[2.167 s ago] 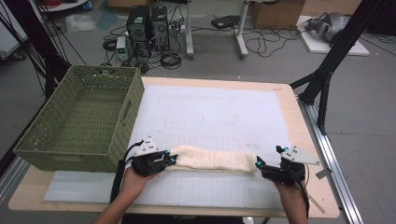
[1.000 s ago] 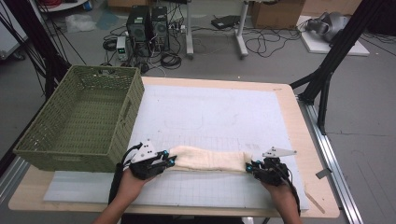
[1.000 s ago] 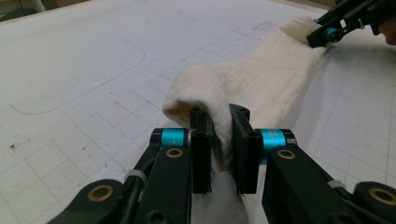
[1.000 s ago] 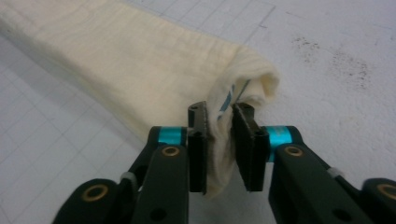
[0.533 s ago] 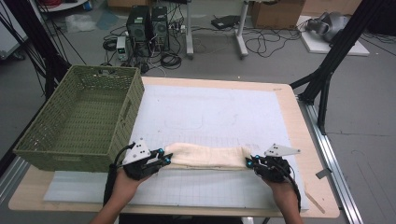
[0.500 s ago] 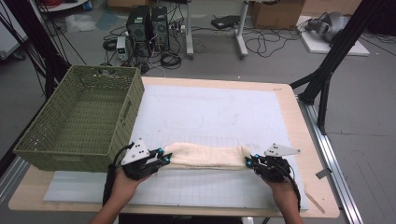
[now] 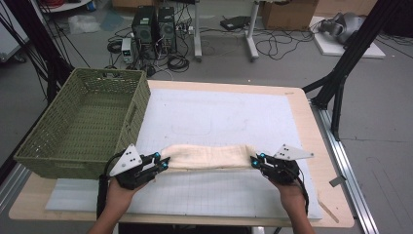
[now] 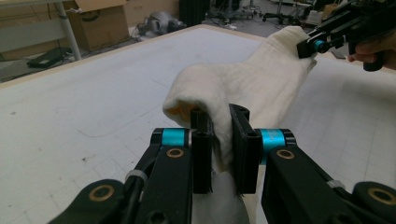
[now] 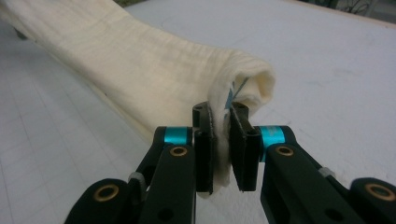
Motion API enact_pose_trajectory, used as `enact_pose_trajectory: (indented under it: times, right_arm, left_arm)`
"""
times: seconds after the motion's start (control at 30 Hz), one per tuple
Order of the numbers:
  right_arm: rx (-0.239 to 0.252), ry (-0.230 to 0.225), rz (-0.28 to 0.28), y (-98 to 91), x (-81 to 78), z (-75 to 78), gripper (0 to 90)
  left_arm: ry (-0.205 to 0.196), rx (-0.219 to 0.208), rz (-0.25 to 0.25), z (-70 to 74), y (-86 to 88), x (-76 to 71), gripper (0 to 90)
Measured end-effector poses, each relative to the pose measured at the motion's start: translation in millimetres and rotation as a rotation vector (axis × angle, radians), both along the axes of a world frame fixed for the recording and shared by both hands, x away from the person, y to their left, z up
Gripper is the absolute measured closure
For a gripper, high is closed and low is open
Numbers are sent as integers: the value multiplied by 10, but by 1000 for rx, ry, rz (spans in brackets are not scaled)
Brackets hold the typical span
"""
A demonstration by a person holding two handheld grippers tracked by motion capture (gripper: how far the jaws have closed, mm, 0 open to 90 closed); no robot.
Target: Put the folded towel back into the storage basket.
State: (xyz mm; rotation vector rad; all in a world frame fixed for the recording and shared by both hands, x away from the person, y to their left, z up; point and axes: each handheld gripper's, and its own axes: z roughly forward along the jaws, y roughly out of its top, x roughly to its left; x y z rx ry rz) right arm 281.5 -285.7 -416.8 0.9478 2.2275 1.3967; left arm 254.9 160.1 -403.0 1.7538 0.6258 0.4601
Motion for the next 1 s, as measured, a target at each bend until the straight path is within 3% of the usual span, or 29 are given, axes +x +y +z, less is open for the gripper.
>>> enact_pose_trajectory:
  times: [0.2, 0.37, 0.47, 1.0]
  right_arm:
    - [5, -66, 31, 86, 71, 91, 816]
    - [12, -63, 53, 137, 146, 152, 819]
    - [28, -91, 58, 194, 218, 218, 819]
    - [34, -168, 104, 715, 680, 634, 825]
  left_arm:
    - [-15, -16, 24, 78, 98, -62, 801]
    - [-29, -24, 38, 139, 170, -109, 802]
    - [-43, -29, 51, 193, 220, -145, 804]
    - [-99, -72, 145, 422, 558, -290, 806]
